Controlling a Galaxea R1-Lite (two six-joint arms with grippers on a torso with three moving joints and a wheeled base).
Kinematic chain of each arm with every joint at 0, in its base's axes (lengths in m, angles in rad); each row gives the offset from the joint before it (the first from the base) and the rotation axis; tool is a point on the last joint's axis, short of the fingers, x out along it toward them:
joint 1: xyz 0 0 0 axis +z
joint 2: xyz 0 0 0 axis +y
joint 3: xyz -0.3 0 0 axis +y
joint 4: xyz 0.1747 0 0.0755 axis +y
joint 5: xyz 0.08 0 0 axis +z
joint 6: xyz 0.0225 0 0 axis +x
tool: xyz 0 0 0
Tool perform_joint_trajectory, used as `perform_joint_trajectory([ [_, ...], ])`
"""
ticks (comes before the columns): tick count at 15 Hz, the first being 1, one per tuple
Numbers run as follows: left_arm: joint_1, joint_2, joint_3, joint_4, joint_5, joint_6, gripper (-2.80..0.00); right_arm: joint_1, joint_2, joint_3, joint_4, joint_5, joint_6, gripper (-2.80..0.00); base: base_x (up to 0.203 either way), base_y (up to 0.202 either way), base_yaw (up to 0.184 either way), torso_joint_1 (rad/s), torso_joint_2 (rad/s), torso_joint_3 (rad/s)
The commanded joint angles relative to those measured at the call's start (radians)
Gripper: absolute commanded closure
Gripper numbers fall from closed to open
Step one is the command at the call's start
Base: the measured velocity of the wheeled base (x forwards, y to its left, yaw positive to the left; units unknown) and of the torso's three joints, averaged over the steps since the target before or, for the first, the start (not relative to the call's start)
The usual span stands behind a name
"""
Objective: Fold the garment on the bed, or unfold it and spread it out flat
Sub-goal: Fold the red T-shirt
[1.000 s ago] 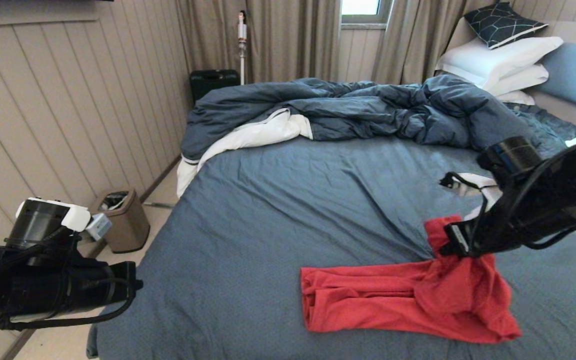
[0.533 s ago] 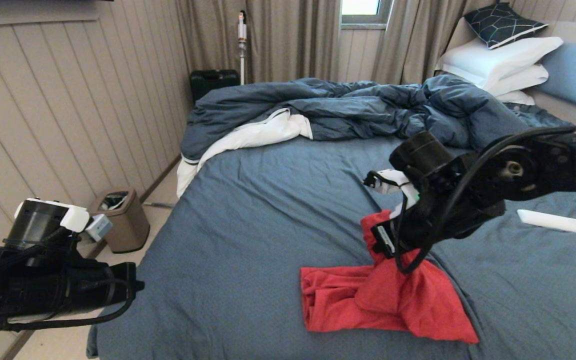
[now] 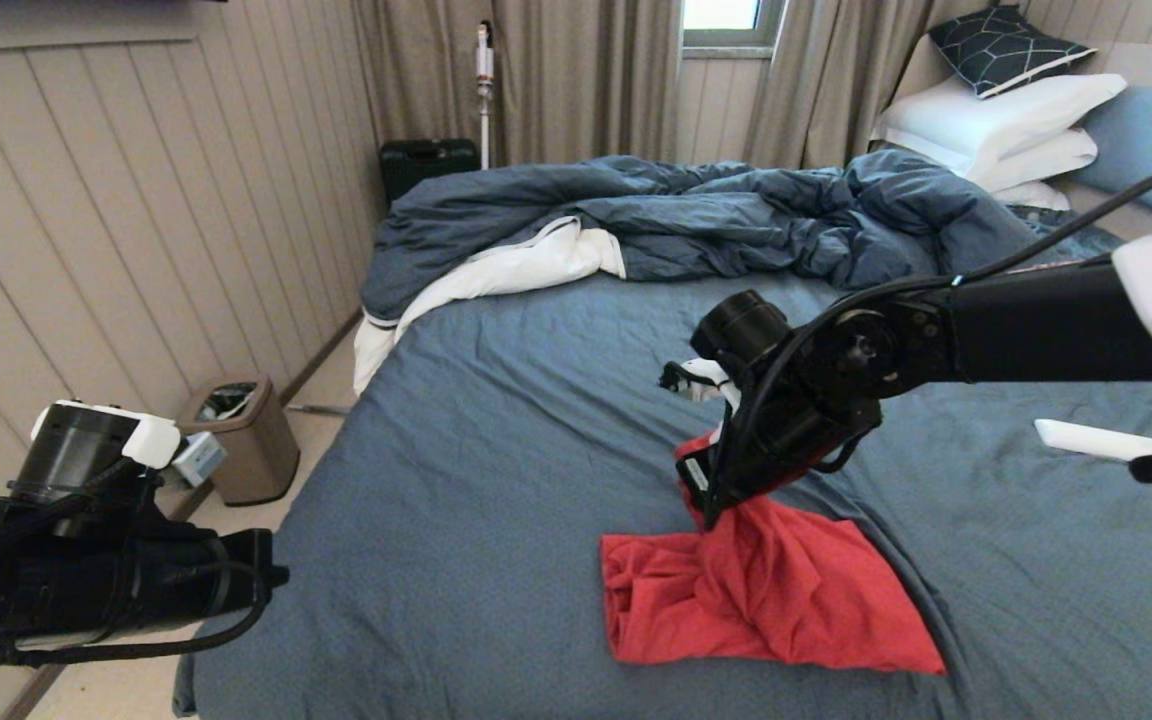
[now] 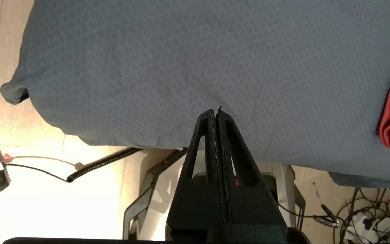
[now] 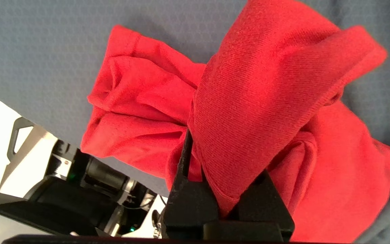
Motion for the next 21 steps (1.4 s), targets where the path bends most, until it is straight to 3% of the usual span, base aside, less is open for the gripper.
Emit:
perform_joint_trajectory([
  [1, 0.000, 0.004, 0.001, 0.000, 0.000, -0.003, 0.00, 0.001, -0.033, 0.016, 0.005, 0.002, -0.017, 0.00, 0.000, 0.000, 0.000, 0.000, 0.00, 0.000],
  [5, 0.000, -0.002, 0.001, 0.001, -0.007, -0.003, 0.00, -0.003, -0.094, 0.032, 0.015, 0.020, -0.153, 0.00, 0.000, 0.000, 0.000, 0.000, 0.00, 0.000],
  [10, 0.000, 0.004, -0.005, 0.001, -0.007, -0.001, 0.00, -0.003, -0.085, -0.009, 0.033, 0.158, -0.203, 0.00, 0.000, 0.000, 0.000, 0.000, 0.00, 0.000],
  [17, 0.002, 0.004, -0.008, 0.001, -0.005, -0.001, 0.00, 0.000, 0.098, -0.100, 0.062, 0.165, -0.240, 0.00, 0.000, 0.000, 0.000, 0.000, 0.00, 0.000],
  [18, 0.001, 0.005, -0.008, 0.001, -0.005, -0.001, 0.00, 0.007, 0.118, -0.100, 0.040, 0.164, -0.236, -2.80, 0.000, 0.000, 0.000, 0.000, 0.00, 0.000],
  [21, 0.000, 0.007, -0.005, 0.001, -0.005, -0.001, 0.00, 0.008, 0.104, -0.099, -0.014, 0.167, -0.214, -2.80, 0.000, 0.000, 0.000, 0.000, 0.00, 0.000],
])
